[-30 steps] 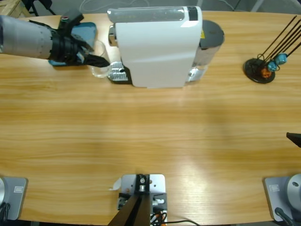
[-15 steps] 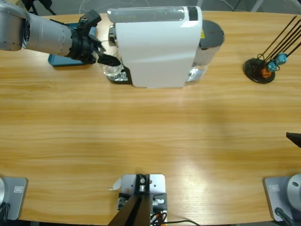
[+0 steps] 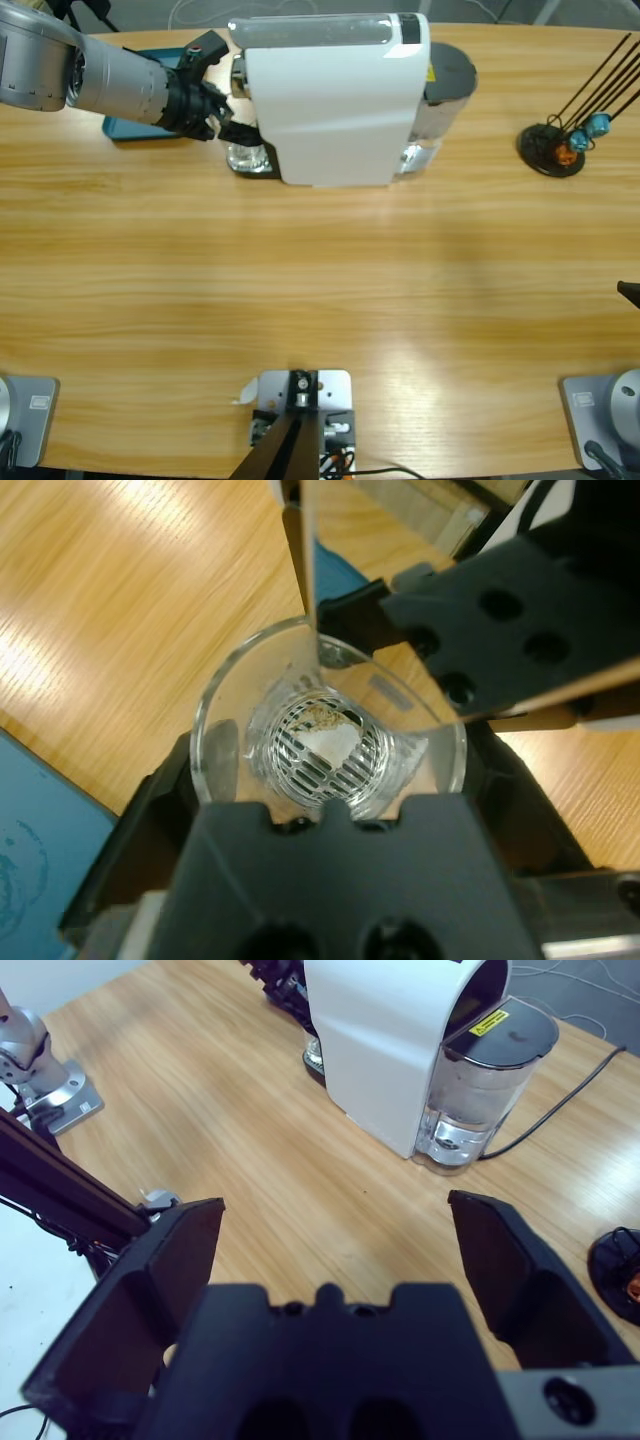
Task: Pour coffee
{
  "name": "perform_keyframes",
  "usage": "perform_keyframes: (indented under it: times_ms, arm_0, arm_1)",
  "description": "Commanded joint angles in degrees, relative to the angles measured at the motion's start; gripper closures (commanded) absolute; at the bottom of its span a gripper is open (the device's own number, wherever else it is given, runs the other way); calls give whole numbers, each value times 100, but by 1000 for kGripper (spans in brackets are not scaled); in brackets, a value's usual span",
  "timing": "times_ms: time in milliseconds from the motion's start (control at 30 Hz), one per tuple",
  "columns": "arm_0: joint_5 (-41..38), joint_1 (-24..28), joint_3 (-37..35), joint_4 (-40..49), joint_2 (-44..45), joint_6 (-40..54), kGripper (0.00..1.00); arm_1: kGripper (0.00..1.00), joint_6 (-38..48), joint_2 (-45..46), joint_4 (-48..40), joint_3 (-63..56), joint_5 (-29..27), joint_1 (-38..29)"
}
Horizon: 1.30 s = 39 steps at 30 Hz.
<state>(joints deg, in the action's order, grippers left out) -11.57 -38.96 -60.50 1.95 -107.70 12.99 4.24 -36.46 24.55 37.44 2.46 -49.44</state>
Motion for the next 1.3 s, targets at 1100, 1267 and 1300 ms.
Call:
perform_keyframes:
  times_ms: [1100, 1267, 1300]
  arm_0:
    - [472, 120, 919, 2468, 3933, -587, 0]
    - [477, 117, 1762, 2642, 4913, -1169, 93]
    - [454, 117, 1901, 2718, 5040, -1185, 145]
  arm_1:
    - [2, 33, -214, -92, -261, -56, 48]
    - [0, 3, -1114, 175, 236, -61, 48]
    - [24, -18, -1360, 289, 461, -61, 48]
